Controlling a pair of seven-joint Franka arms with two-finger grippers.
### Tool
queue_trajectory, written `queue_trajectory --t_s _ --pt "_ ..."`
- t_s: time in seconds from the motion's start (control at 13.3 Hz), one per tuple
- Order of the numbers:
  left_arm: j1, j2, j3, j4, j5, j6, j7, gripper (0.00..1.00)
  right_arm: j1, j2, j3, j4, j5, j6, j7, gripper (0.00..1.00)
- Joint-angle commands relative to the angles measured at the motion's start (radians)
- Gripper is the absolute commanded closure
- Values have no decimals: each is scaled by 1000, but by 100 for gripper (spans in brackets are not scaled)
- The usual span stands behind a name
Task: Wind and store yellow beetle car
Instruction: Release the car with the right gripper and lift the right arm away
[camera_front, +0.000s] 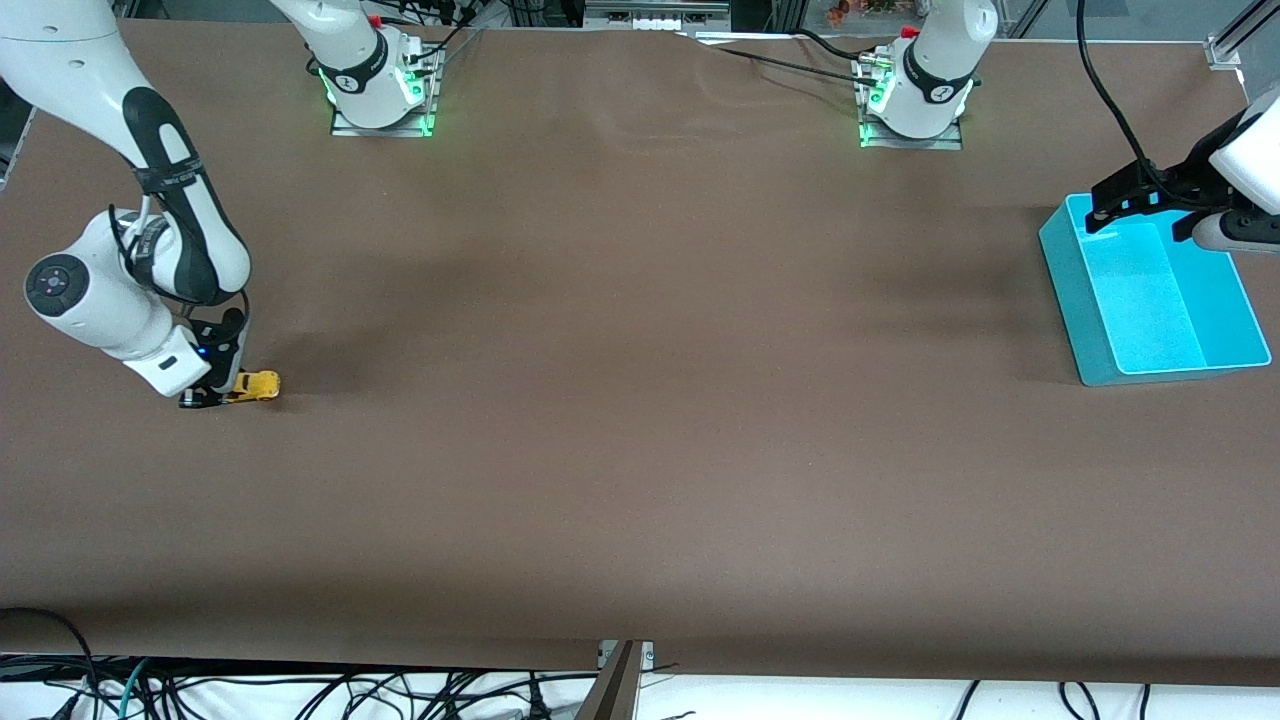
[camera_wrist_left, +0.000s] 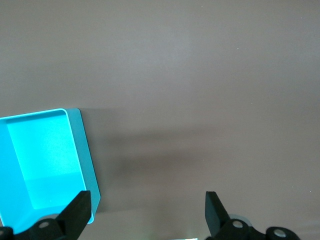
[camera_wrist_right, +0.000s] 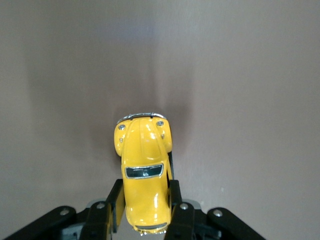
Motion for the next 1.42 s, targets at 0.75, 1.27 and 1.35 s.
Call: queue_trajectory --t_s 0.75,1.27,1.35 --pt "19 22 -1 14 -7 -7 -3 0 -12 11 54 313 27 -320 -13 0" --pt "19 20 -1 10 -5 1 -3 0 -15 8 54 346 91 -358 -10 0" --pt "19 20 -1 10 -7 1 -3 0 -17 8 54 349 97 -358 -8 0"
